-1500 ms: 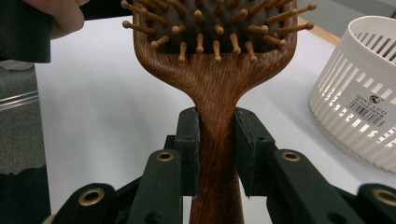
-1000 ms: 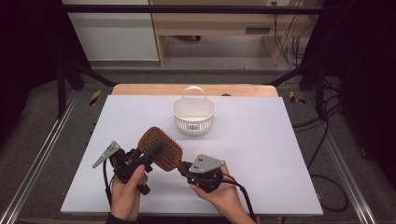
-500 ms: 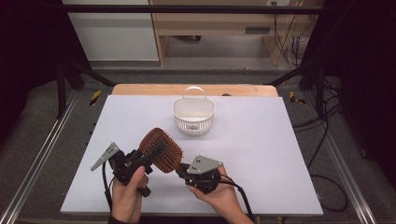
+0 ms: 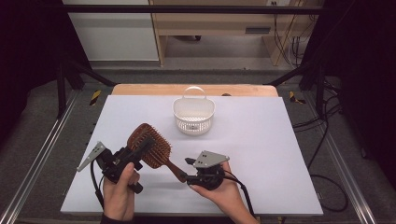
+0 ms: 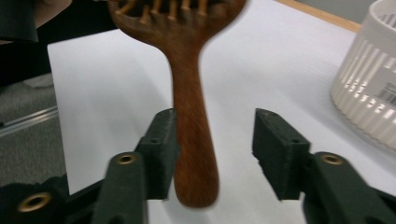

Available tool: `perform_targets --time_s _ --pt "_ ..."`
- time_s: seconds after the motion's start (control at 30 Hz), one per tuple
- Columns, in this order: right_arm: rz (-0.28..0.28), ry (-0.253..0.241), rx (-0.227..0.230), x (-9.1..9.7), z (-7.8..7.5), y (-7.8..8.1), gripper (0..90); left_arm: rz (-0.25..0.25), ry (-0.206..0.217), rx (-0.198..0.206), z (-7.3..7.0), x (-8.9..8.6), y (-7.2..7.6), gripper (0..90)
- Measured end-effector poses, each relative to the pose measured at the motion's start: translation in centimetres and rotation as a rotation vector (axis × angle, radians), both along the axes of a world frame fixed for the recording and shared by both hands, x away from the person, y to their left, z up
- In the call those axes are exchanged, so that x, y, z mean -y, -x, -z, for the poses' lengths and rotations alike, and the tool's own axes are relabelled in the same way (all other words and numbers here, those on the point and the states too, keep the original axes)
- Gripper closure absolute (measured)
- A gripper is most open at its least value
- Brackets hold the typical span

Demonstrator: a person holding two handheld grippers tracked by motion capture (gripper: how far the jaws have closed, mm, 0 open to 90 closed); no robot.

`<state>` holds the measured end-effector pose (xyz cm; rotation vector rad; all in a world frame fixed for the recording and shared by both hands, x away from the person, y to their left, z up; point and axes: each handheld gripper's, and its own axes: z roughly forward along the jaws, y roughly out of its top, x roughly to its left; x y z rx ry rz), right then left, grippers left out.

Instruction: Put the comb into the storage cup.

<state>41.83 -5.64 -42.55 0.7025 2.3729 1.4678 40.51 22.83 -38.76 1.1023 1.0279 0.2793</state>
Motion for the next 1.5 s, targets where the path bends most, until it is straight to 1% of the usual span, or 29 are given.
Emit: perform_targets --time_s 0.1,0.17,0.27,0.3,0.33,0.37,0.4,0.47,0.53,0.57,0.67,0.77,0.83,0.9,0.97,1.0,1.03,1.07,1.1,1.17,1.23,1.33,1.4,1.47,1.5 --pt "-0.001 -0.051 -0.02 0.7 0.0 -0.6 36.3 -0.035 -0.007 0.006 -0.2 -0.7 0.0 51.0" --pt "0.03 -0.074 -0.029 1.1 0.1 -1.0 33.6 -0.05 -0.018 0.013 -0.3 -1.0 0.0 51.0" --pt "0.041 -0.1 -0.031 1.7 0.1 -1.5 26.6 -0.061 -0.036 0.023 -0.5 -1.1 0.0 51.0" --pt "0.045 -0.103 -0.023 1.8 0.1 -1.6 22.9 -0.061 -0.044 0.024 -0.6 -1.2 0.0 51.0" --pt "0.057 -0.096 -0.007 2.0 0.1 -1.7 18.6 -0.061 -0.048 0.024 -0.7 -1.2 -0.1 51.0" --pt "0.07 -0.08 0.015 2.2 0.1 -1.8 18.1 -0.065 -0.048 0.022 -0.7 -1.2 -0.2 51.0" --pt "0.076 -0.076 0.029 2.7 0.1 -1.9 17.9 -0.062 -0.054 0.018 -0.8 -1.2 -0.4 51.0" --pt "0.092 -0.068 0.029 3.6 -0.1 -2.1 16.8 -0.064 -0.063 0.013 -0.9 -1.1 -0.6 51.0" --pt "0.111 -0.07 0.043 5.1 -0.4 -2.4 14.0 -0.061 -0.069 0.014 -1.2 -1.0 -0.8 51.0" --pt "0.127 -0.062 0.048 5.9 -0.5 -2.6 13.2 -0.063 -0.069 0.013 -1.3 -0.9 -0.9 50.9" --pt "0.183 -0.068 0.037 8.5 -0.6 -2.6 12.6 -0.056 -0.073 0.007 -1.9 -0.4 -1.5 50.9" --pt "0.216 -0.08 0.019 11.0 -0.3 -2.3 11.2 -0.044 -0.078 0.001 -2.8 0.3 -2.1 50.9" --pt "0.235 -0.09 0.01 12.4 -0.1 -2.0 8.8 -0.039 -0.108 0.011 -3.5 0.9 -2.4 50.9" --pt "0.258 -0.092 0.018 13.6 0.2 -1.7 8.1 -0.026 -0.142 0.032 -4.4 1.8 -2.8 50.8" --pt "0.293 -0.125 0.03 14.8 0.5 -1.5 7.1 -0.012 -0.157 0.029 -5.0 2.6 -3.2 50.8" --pt "0.307 -0.153 0.044 15.3 0.8 -1.5 6.5 -0.006 -0.16 0.024 -5.2 2.9 -3.4 50.8" --pt "0.318 -0.16 0.056 15.6 0.9 -1.5 5.9 0.004 -0.165 0.019 -5.6 3.5 -3.8 50.9" --pt "0.332 -0.153 0.074 15.8 1.1 -1.7 6.0 0.008 -0.169 0.016 -5.8 3.8 -4.0 50.9" --pt "0.34 -0.15 0.075 16.0 1.2 -1.8 6.3 0.013 -0.176 0.012 -6.1 4.3 -4.4 50.8" --pt "0.354 -0.162 0.074 16.2 1.5 -2.1 5.7 0.018 -0.18 0.007 -6.6 5.0 -4.9 50.8" --pt "0.376 -0.157 0.085 16.3 1.7 -2.2 6.0 0.026 -0.172 0.007 -7.3 5.6 -5.5 50.8" --pt "0.389 -0.157 0.094 16.5 1.7 -2.3 6.2 0.031 -0.148 0.016 -8.4 6.4 -6.7 50.8" --pt "0.397 -0.154 0.098 16.5 1.9 -2.3 6.0 0.029 -0.151 0.027 -9.1 6.8 -7.3 50.8" --pt "0.396 -0.141 0.095 16.4 2.1 -2.3 6.0 0.021 -0.167 0.04 -9.9 7.4 -7.9 50.7" --pt "0.403 -0.14 0.098 16.5 2.1 -2.4 6.1 0.016 -0.168 0.044 -10.2 7.5 -8.2 50.7"
